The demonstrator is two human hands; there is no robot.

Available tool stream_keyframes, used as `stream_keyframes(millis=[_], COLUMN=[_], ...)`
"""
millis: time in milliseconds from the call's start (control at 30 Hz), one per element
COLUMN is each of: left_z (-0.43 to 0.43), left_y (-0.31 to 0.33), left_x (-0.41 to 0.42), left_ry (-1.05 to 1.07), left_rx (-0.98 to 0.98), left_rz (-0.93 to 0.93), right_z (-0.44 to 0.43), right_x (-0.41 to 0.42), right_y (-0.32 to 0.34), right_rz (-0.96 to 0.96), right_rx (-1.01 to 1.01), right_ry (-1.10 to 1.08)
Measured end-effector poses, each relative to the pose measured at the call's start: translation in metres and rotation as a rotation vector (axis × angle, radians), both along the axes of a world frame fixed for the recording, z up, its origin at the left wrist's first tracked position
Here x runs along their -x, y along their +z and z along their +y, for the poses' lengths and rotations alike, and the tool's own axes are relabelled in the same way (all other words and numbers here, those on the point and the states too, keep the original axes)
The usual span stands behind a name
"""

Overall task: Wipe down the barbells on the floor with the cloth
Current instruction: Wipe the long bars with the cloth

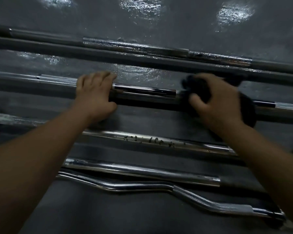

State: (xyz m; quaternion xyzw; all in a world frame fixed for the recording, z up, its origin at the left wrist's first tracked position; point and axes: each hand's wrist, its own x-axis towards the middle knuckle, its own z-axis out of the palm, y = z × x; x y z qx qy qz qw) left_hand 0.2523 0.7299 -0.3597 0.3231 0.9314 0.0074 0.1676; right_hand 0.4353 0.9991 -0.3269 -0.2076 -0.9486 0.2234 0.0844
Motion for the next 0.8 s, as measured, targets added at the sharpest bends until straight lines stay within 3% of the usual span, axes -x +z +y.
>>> stream_keyframes(millis=[67,167,233,433,500,633,800], left_z=[-0.007,-0.018,-0.024,-0.037,-0.03,-0.029,-0.048], left_y=[-0.002,0.0,0.008,0.015,0.011,0.018,0.037], left_x=[-0.008,-0.019,-0.022,-0.04,-0.047,-0.038,-0.026], left_ry=[-0.001,0.009,0.0,-0.024,0.008,0.023,-0.098], left_rx=[-0.001,-0.028,-0.044,-0.018,0.021,0.074,0.069], left_rz=[0.006,-0.011,-0.069,-0.108,-0.096,-0.153,-0.208], right_z=[-0.046,-0.105,-0.097,-0.014,-0.042,-0.113,-0.075], right_x=[0.046,0.08,0.063,-0.025,0.002,0.066,0.053], right_y=[0.003,-0.01,-0.019,-0.008,-0.004,-0.004,0.009], right_rz=[0.004,-0.078,-0.143,-0.21,-0.205,-0.222,-0.42], right_rx=[0.046,-0.083,-0.172,-0.058,-0.092,-0.121,-0.017], right_ry=[0.261,0.57,0.55,0.193,0.279,0.694,0.494])
